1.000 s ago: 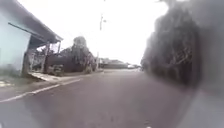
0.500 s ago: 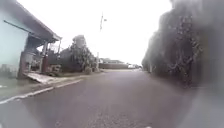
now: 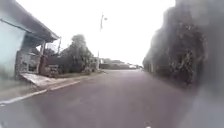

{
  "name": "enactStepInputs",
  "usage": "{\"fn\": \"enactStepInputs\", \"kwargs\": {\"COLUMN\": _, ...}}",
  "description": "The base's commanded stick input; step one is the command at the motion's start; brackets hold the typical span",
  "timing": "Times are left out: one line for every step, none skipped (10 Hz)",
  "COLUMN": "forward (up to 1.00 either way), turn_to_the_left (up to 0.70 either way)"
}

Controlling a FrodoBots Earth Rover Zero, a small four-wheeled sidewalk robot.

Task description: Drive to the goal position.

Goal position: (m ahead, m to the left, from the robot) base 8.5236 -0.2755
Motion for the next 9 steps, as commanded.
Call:
{"fn": "enactStepInputs", "kwargs": {"forward": 0.70, "turn_to_the_left": 0.00}}
{"fn": "enactStepInputs", "kwargs": {"forward": 0.70, "turn_to_the_left": 0.00}}
{"fn": "enactStepInputs", "kwargs": {"forward": 0.70, "turn_to_the_left": 0.00}}
{"fn": "enactStepInputs", "kwargs": {"forward": 0.70, "turn_to_the_left": 0.00}}
{"fn": "enactStepInputs", "kwargs": {"forward": 0.70, "turn_to_the_left": 0.00}}
{"fn": "enactStepInputs", "kwargs": {"forward": 0.70, "turn_to_the_left": 0.00}}
{"fn": "enactStepInputs", "kwargs": {"forward": 0.70, "turn_to_the_left": 0.00}}
{"fn": "enactStepInputs", "kwargs": {"forward": 0.70, "turn_to_the_left": -0.24}}
{"fn": "enactStepInputs", "kwargs": {"forward": 0.70, "turn_to_the_left": -0.35}}
